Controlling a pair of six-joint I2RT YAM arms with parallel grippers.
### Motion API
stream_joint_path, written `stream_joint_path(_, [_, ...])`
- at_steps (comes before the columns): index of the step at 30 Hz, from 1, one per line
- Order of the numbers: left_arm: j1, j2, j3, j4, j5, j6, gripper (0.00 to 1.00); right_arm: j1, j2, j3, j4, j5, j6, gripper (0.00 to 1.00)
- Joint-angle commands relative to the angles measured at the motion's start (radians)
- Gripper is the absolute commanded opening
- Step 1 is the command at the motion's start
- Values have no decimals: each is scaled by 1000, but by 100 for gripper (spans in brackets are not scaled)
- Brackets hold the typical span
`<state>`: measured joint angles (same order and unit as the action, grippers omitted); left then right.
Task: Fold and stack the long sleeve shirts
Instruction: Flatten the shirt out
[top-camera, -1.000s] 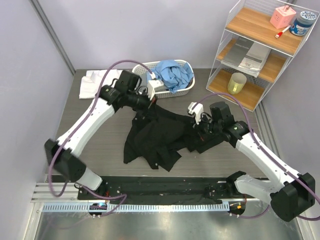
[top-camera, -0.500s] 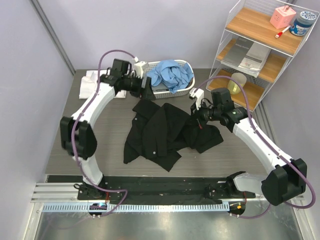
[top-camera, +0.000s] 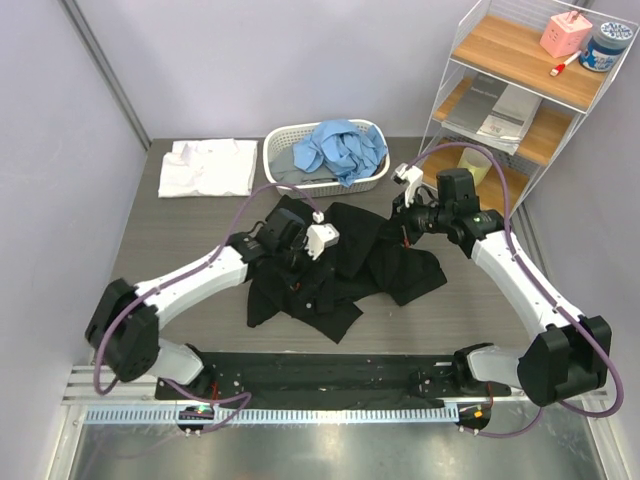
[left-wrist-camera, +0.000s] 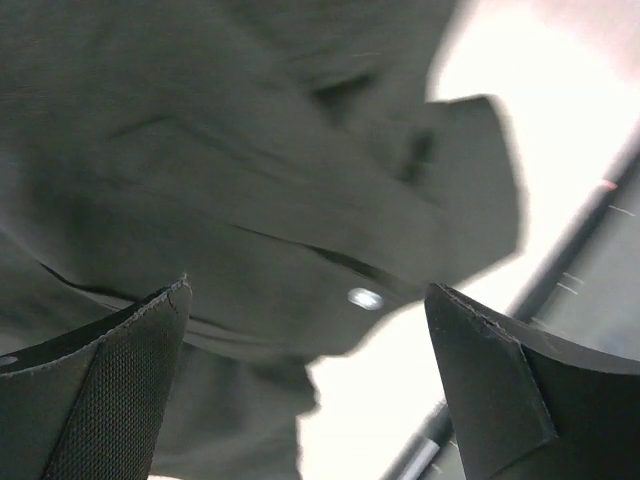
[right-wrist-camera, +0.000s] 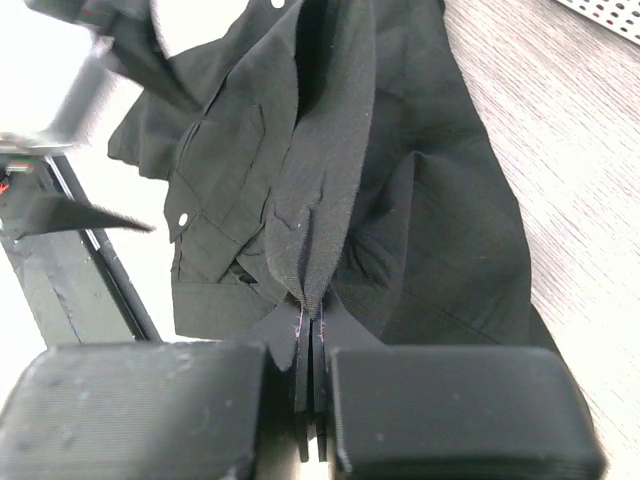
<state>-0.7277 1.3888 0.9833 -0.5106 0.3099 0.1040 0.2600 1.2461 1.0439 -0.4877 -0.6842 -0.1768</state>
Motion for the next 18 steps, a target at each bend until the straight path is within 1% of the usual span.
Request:
stream_joint_path(1, [-7,102,3,135,-222,-32,100,-18,-28,36,43,-25,19,1])
stream_joint_path(5, [-22,168,-3,216,-282,-56,98,-18,-39,30,41,-26,22,1])
stream_joint_path(7, [-24,206,11,218,-298,-63,88,-18,-39,24,38,-25,20,1])
stream_joint_path(8, [-22,235,15,210,-301,-63,77,-18,-39,22,37,-23,20,1])
stream_joint_path(9, [-22,245,29,187,-328,-59,70,-18,-39,19,32,-23,17,1])
stream_joint_path(10, [-19,246,35,175,-328,-58,62,-18,-39,19,31,-23,16,1])
stream_joint_path(11, [-15,224,38,163,-313,-55,41,-19,-40,18,28,-21,14,1])
stream_joint_path(12, [-4,201,32,147,-304,-50,31,-18,-45,13,26,-21,10,1])
stream_joint_path(13, [1,169,26,144,-264,-34,11,-19,-48,10,26,-21,10,1])
stream_joint_path(14, [1,114,22,132,-244,-21,4,-19,-50,5,26,-23,7,1])
stream_joint_path(15, [4,86,20,103,-233,-15,0,-19,-51,-4,28,-25,0,1])
stream_joint_path(18, [19,-2,35,37,-175,3,0,-19,-57,-22,23,-21,-9,1])
